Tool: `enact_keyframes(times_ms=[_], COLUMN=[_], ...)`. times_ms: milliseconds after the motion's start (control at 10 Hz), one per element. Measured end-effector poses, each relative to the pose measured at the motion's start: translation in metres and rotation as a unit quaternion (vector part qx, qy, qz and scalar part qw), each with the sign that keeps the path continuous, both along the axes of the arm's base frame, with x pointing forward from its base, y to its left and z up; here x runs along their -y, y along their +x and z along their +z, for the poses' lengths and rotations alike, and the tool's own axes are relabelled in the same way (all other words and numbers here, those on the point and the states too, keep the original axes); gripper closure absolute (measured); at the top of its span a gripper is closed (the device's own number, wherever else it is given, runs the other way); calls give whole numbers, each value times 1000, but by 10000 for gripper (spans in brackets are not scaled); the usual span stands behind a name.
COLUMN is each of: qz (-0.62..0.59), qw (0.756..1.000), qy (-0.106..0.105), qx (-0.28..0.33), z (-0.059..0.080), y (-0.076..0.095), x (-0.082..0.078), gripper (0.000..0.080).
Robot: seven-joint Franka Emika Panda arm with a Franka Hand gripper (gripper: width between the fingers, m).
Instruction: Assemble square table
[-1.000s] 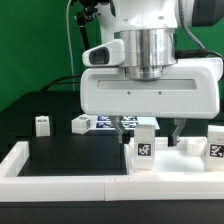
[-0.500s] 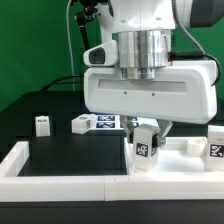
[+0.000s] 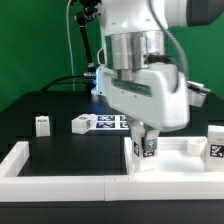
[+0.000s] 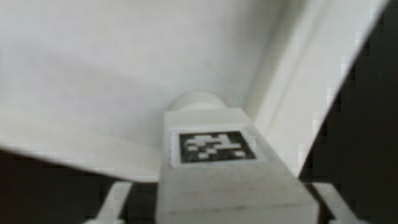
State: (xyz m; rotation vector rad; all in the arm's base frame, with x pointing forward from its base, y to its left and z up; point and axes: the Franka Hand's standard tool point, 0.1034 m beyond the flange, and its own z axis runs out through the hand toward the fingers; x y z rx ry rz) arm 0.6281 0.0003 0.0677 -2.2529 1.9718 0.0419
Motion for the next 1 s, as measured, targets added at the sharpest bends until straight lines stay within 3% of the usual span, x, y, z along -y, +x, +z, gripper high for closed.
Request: enact_keyframes(times_ms=[200, 300, 400, 500, 600, 700, 1000], qz=[-90, -89, -73, -54, 40, 134, 265], qw=[996, 996, 997, 998, 999, 991, 963], qy=[18, 18, 17, 11, -10, -24, -37], qx=[-7, -8, -6, -4, 3, 11, 24], z=[-1, -1, -1, -1, -1, 2, 2], y=[-1, -1, -1, -1, -1, -1, -1], x=[1, 0, 0, -1, -7, -11, -10], gripper=[506, 425, 425, 241, 241, 169, 150])
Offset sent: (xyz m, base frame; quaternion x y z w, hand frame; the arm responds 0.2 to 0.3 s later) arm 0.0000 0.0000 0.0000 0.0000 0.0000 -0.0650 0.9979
